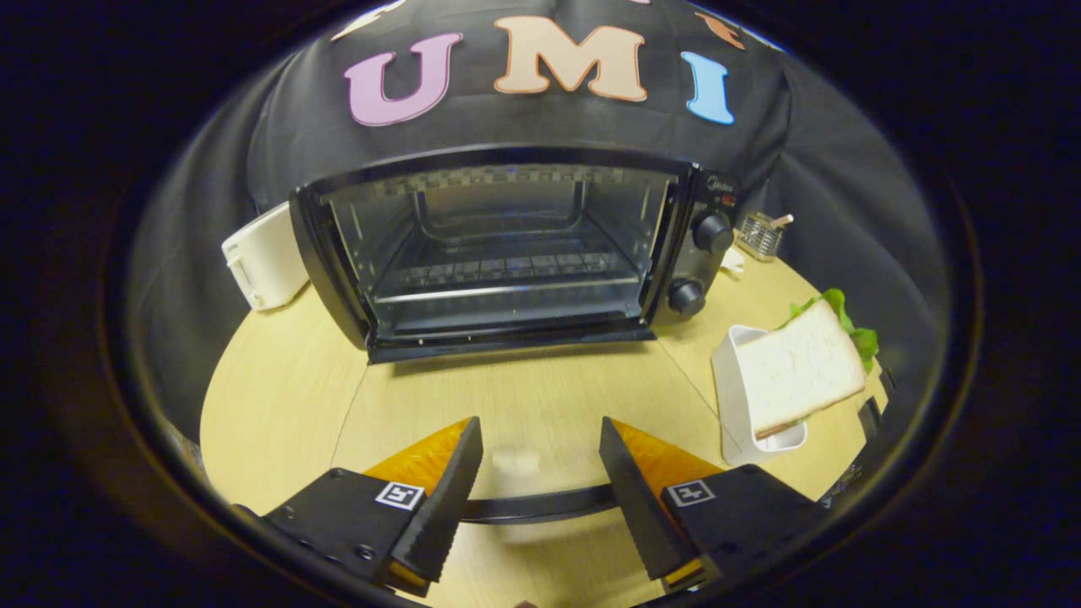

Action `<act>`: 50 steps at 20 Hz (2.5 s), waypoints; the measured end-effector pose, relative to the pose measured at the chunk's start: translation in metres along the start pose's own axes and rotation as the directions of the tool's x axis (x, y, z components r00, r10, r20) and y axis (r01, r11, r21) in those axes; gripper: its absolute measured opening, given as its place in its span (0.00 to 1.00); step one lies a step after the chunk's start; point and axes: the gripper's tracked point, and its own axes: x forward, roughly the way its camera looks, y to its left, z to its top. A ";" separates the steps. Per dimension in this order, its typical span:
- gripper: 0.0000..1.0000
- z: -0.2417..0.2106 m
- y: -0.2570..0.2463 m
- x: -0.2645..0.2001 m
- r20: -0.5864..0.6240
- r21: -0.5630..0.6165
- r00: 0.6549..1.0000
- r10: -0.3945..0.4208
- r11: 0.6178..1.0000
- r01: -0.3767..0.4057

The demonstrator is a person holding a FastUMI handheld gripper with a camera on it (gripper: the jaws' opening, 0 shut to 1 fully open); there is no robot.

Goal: Open the toaster oven, put the food inside, and close the toaster oven door.

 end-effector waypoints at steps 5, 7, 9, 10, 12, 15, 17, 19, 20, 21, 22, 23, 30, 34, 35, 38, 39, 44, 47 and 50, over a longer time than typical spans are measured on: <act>0.88 0.005 -0.003 0.004 0.023 0.061 1.000 -0.003 0.998 0.002; 0.88 0.006 -0.002 0.003 0.008 0.041 1.000 0.006 0.999 -0.006; 0.88 0.008 -0.004 0.000 -0.015 0.020 1.000 0.022 1.000 -0.022; 0.88 0.009 -0.009 -0.004 -0.027 0.006 0.999 0.023 1.000 -0.023; 0.88 0.020 -0.021 -0.014 -0.004 -0.001 0.999 0.039 0.999 -0.039; 0.88 0.050 -0.056 -0.036 0.060 0.062 0.998 0.037 0.997 -0.041; 0.88 0.069 -0.093 -0.053 0.098 0.086 0.995 0.002 0.996 -0.011; 0.88 0.079 -0.131 -0.066 0.118 0.109 0.992 -0.036 0.994 0.023; 0.87 0.083 -0.151 -0.071 0.125 0.128 0.991 -0.051 0.991 0.035; 0.87 0.087 -0.170 -0.075 0.133 0.148 0.989 -0.065 0.988 0.045; 0.87 0.089 -0.186 -0.077 0.140 0.169 0.987 -0.077 0.984 0.053; 0.87 0.091 -0.201 -0.079 0.145 0.193 0.986 -0.084 0.980 0.055; 0.87 0.066 -0.259 -0.060 0.119 0.400 0.992 -0.040 0.917 -0.011; 0.87 0.048 -0.261 -0.035 0.083 0.443 0.996 0.028 0.894 -0.062; 0.87 0.044 -0.260 -0.025 0.071 0.442 0.996 0.046 0.894 -0.072; 0.82 0.036 -0.254 -0.010 0.056 0.433 0.994 0.096 0.895 -0.111; 0.79 0.037 -0.252 -0.006 0.059 0.437 0.992 0.112 0.890 -0.127; 0.55 0.039 -0.244 0.006 0.079 0.483 0.985 0.153 0.859 -0.172; 0.35 0.041 -0.241 0.004 0.102 0.545 0.977 0.189 0.811 -0.214; 0.31 0.044 -0.242 -0.006 0.160 0.581 0.966 0.204 0.772 -0.260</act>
